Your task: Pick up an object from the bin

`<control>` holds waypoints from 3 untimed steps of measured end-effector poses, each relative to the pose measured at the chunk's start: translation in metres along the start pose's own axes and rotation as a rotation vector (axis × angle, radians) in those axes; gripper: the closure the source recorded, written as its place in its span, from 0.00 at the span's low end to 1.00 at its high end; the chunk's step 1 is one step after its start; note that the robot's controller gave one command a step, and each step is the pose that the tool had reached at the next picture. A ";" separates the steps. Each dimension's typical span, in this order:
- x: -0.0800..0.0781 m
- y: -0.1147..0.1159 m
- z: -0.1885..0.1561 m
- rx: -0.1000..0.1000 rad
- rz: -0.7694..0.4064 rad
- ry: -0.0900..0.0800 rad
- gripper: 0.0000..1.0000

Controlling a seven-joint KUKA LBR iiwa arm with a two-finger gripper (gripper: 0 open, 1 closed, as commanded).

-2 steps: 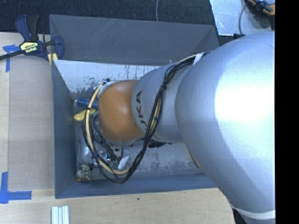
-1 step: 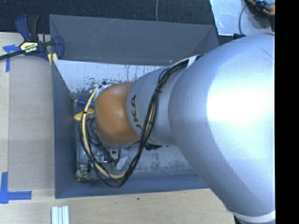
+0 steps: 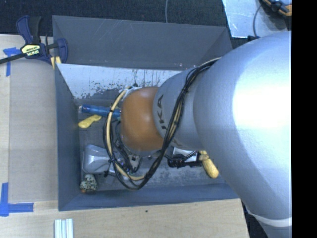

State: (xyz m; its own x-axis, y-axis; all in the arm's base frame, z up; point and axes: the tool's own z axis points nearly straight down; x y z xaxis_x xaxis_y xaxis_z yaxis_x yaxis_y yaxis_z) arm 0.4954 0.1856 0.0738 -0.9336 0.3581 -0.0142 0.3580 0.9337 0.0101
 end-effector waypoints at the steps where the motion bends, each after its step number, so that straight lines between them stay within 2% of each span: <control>1: -0.021 -0.027 0.004 -0.001 0.016 -0.001 1.00; 2: -0.021 -0.027 0.004 -0.001 0.015 -0.002 1.00; 3: -0.025 -0.026 -0.058 0.004 -0.155 0.002 1.00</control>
Offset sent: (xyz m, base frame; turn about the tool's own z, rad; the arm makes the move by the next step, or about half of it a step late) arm 0.0000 0.0000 0.0000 0.0000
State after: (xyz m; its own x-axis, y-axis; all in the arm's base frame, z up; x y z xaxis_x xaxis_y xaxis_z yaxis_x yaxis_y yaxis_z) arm 0.5087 0.1524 0.1316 -0.9777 0.2094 -0.0133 0.2093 0.9778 0.0035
